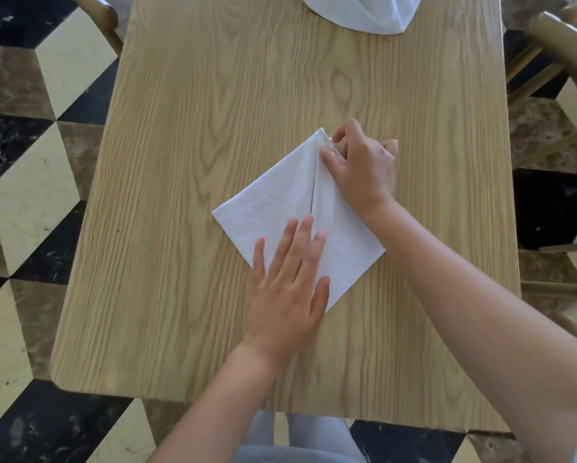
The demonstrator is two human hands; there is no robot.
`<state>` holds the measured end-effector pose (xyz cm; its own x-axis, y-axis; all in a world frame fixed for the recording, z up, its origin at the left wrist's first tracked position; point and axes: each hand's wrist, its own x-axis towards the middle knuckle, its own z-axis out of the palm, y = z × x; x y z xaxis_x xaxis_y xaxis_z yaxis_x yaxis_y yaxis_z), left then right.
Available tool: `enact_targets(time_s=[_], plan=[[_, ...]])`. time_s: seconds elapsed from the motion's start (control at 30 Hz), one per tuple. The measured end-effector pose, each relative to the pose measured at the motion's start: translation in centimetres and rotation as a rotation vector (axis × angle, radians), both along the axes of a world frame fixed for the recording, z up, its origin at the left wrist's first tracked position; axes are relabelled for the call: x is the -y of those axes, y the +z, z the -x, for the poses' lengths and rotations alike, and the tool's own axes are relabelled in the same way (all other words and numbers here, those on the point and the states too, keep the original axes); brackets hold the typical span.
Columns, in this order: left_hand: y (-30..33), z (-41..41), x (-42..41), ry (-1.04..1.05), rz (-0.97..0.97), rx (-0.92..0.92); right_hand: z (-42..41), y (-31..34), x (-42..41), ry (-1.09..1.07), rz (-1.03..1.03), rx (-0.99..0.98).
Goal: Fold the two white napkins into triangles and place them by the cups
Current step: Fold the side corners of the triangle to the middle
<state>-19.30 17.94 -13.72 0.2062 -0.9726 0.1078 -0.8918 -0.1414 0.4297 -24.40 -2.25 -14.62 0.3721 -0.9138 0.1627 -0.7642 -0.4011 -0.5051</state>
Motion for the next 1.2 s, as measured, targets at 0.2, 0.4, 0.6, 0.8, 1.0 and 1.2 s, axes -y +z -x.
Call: enact_targets(time_s=[0.2,0.4,0.6,0.8,1.0,1.2], plan=[[-1.2,0.1,2.8,-0.121,-0.274,0.163,0.3,0.3,-0.3,0.035,0.122,-0.120],[-1.5,0.3,2.9,-0.101,-0.268,0.212,-0.3,0.0,-0.6,0.527,0.084,-0.353],[-1.3,0.4,2.5,-0.150,-0.313,0.225,-1.0,-0.5,1.0,0.525,-0.018,-0.435],[0.0,-2.3,4.1,-0.122,-0.098,0.002,2.2,2.4,-0.3,0.226,0.046,-0.080],[0.0,-5.8,13.8,-0.283,-0.146,0.242,3.2,1.5,-7.9,0.077,0.071,-0.345],[-1.7,-6.0,14.2,-0.310,-0.195,0.287,4.0,-1.1,-9.7,0.063,-0.104,-0.400]])
